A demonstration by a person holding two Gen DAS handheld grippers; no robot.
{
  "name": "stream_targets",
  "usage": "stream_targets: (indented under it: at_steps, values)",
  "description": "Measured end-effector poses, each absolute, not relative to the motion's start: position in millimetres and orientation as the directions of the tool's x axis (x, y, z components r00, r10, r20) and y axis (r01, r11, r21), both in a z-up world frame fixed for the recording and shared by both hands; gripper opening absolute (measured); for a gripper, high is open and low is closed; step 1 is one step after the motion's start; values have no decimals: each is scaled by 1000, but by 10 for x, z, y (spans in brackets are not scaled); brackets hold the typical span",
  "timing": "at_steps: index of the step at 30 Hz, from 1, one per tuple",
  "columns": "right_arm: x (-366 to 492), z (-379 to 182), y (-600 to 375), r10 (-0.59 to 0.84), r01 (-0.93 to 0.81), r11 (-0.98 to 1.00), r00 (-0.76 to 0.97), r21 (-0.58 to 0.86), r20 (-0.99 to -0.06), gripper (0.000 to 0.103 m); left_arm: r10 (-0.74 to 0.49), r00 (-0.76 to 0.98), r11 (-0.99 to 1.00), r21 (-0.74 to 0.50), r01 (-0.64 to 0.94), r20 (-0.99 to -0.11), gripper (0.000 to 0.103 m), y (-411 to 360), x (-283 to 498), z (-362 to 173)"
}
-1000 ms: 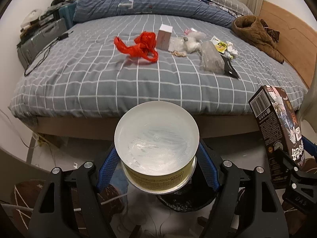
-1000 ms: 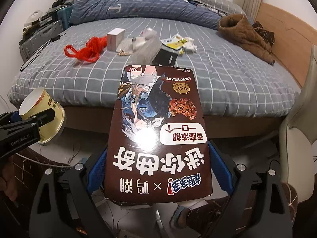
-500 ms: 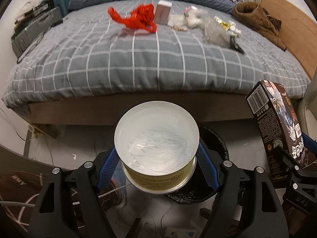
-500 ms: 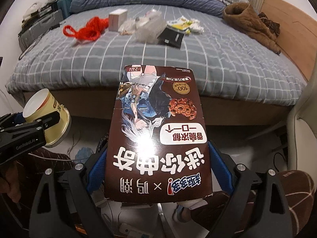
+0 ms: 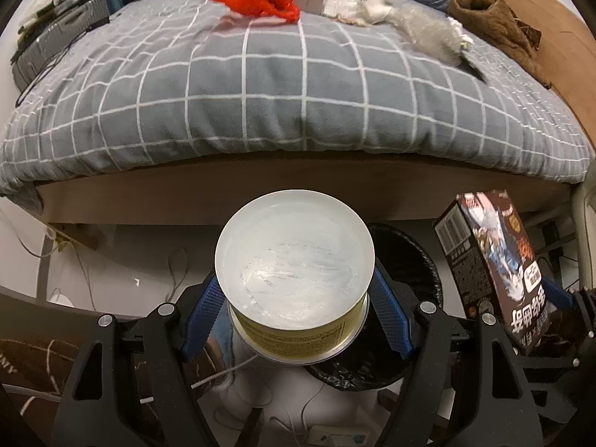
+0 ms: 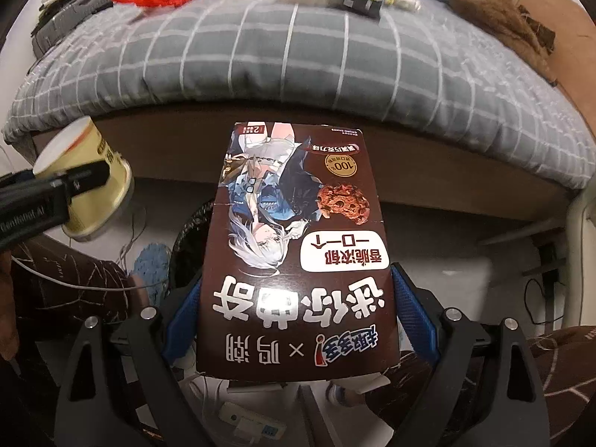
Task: Collect trash
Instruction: 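Carry the brown box and yellow cup toward the black trash bin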
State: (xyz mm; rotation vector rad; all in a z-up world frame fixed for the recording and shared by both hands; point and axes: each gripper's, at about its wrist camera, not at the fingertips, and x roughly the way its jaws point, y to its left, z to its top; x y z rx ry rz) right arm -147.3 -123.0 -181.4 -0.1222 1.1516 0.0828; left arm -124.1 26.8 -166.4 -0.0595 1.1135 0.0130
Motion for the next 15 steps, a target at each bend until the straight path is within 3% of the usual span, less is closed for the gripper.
stream_targets:
  at_steps: [15]
  values:
    - [-1160,-2486,-899,35,-204,979,250,-17,-968,87,10,339,996,-21,-88,-941,73,572,-1158,-2226]
